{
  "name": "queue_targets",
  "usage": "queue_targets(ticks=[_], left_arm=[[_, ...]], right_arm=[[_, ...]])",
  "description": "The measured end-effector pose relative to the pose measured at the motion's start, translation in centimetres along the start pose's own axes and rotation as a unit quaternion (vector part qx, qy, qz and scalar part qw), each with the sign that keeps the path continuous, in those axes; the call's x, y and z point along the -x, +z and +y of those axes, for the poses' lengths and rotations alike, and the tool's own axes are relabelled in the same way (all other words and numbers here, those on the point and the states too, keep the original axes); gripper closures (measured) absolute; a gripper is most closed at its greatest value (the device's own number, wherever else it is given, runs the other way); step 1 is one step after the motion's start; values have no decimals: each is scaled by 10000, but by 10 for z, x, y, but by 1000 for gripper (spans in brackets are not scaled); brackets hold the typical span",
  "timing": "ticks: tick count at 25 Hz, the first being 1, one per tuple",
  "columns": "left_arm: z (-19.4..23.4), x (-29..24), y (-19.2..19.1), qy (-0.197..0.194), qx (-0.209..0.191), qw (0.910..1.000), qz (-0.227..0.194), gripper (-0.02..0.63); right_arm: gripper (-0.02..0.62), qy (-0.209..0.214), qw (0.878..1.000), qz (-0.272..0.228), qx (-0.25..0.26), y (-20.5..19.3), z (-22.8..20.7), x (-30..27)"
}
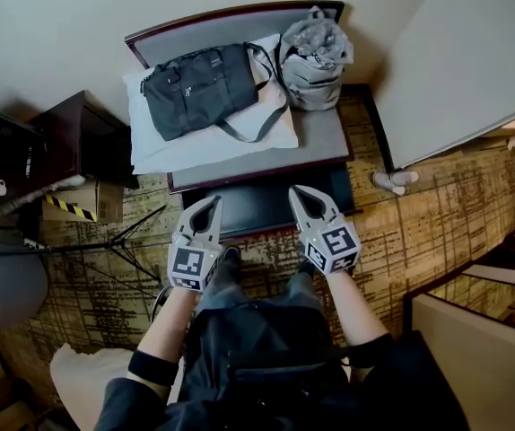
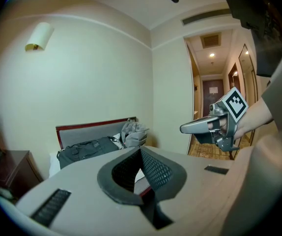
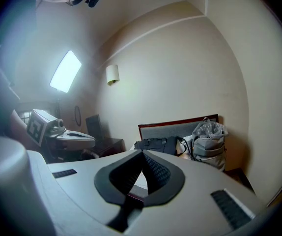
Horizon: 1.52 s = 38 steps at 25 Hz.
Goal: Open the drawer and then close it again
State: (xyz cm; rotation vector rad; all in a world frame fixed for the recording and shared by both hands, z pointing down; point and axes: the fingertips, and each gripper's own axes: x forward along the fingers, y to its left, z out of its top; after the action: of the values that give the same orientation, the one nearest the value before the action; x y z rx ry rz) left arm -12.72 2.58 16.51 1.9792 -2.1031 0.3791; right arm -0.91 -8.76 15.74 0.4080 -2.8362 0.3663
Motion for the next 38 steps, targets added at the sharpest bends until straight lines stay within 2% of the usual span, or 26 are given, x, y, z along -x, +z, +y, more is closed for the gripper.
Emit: queue_targets(ticks=[4,9,15,19,22,30,33,38], left_arm=[[-37,-8,18,103,242,9997,24,603],[-68,-11,3,424,143,9988,188,603],[-88,2,-22,575,169,9977,302,603],[-95,8,-34,376,251,9982,389,603],[-90,11,-49,230,295,9981,489,603],[-70,6,-116,342,427,9968,588,603],[-71,-7,-146,288,531,9963,607,603],[-81,-26,-196,180,672,9954,663,603]], right_arm=[[595,75,10000,42,-40,-6,-23,24],[595,402,9990,200,-9,-23,-40,48],[595,784,9928,876,230,-88,-19,45],[595,766,9857,1487,222,-154,5,37],[595,588,9784,1983,59,-219,23,30],[595,274,9388,3411,-402,-409,50,16],[595,95,9276,3695,-546,-460,44,7],[595,-337,9184,3867,-769,-531,30,-5]])
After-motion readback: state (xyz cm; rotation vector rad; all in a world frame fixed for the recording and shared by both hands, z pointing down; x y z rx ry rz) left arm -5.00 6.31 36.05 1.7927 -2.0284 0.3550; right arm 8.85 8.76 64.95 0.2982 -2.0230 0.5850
